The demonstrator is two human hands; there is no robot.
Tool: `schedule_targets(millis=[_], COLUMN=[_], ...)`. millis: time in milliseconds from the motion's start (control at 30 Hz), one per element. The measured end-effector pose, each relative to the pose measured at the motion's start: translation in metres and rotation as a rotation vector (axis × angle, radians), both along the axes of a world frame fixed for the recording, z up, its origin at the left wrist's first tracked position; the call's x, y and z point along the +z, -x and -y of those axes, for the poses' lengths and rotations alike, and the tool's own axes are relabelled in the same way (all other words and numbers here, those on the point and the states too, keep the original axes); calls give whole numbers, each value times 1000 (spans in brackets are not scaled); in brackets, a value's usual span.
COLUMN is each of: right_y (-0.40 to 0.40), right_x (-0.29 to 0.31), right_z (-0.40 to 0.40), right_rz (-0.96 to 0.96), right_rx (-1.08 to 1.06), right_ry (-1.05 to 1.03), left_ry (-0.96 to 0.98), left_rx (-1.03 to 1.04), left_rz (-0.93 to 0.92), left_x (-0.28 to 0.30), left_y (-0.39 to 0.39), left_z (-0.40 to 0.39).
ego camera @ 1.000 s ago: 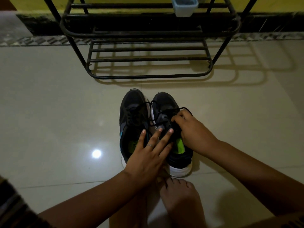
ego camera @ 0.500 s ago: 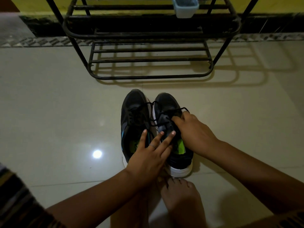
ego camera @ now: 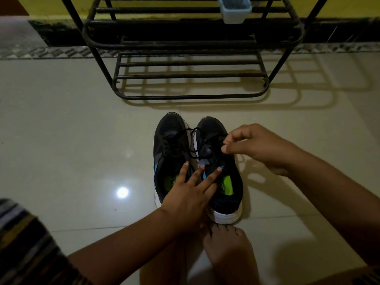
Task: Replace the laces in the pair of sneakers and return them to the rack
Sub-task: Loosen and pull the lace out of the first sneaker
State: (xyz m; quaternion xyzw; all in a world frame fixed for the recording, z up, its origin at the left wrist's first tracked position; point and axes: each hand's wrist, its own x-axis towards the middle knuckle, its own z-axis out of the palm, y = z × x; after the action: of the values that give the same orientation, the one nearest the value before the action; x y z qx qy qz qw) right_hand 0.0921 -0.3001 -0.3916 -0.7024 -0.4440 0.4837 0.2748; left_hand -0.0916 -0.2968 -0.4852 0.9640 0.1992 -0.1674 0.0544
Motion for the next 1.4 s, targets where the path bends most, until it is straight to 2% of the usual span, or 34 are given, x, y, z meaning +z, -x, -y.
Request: schedule_targets(millis=[200, 367, 400, 433, 500, 567, 633, 667, 833, 900, 967, 1000, 1067, 1200, 1267, 1367, 1400], right_y=[-2, -4, -4, -5, -9, -13, -13, -10, -5, -3, 5, 8, 5, -22, -37, -43, -37], right_x=[47, 52, 46, 38, 16, -6, -22, -27, -27, -12, 7, 13, 19, 10, -6, -29, -33], right_z=[2, 0, -1, -3, -5, -5, -1, 1, 6, 6, 7, 7, 3, -7, -9, -3, -1], right_rz=[-185, -400, -343, -183, 298, 709, 920, 937, 836, 593, 223, 95, -21, -28, 115, 694, 803], right_rx=[-134, -266, -259, -225, -58, 146, 275, 293, 292, 321, 290, 231, 41, -336, -404, -198, -113], right_ry=[-222, -376, -382, -375, -290, -97, 94, 140, 19, 5, 6, -28, -137, -195, -154, 40, 37], left_ry=[38, 52, 55, 56, 54, 54, 52, 50, 40, 42, 48, 49, 43, 46, 47, 64, 68], left_rx=[-6, -13, -14, -14, -12, -14, -12, -12, -14, -16, -17, -16, -18, -12, -13, -8, -9], left_rz=[31, 31, 37, 41, 44, 42, 49, 50, 44, 44, 50, 53, 52, 58, 60, 70, 73], left_x=[4, 5, 6, 6, 6, 6, 6, 7, 7, 7, 7, 7, 7, 8, 8, 8, 9], left_y=[-1, -3, -2, -3, -2, -2, -2, -2, -2, -2, -2, -2, -2, -1, -1, -1, -1], left_z=[-2, -3, -4, -4, -4, -3, -3, -3, -3, -3, -3, -3, -3, -3, -3, -3, -3])
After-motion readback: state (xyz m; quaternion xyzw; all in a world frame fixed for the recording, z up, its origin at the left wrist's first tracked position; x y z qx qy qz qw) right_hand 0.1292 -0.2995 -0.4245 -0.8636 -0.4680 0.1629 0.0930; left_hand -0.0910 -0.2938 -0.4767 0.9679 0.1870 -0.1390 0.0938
